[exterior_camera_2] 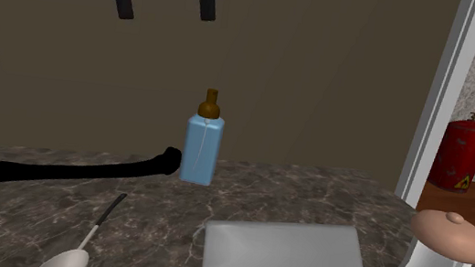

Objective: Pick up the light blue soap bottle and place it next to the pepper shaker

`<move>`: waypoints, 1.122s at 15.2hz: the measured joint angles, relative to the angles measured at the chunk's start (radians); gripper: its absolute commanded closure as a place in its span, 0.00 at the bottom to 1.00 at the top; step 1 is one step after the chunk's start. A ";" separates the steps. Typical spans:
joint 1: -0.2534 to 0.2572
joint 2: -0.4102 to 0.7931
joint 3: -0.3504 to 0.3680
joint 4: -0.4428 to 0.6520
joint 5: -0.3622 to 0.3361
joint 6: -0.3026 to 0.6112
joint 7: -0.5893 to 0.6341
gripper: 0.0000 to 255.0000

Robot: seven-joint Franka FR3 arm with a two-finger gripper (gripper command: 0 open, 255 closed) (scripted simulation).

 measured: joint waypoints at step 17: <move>-0.031 0.478 -0.296 0.253 -0.004 0.261 -0.415 0.00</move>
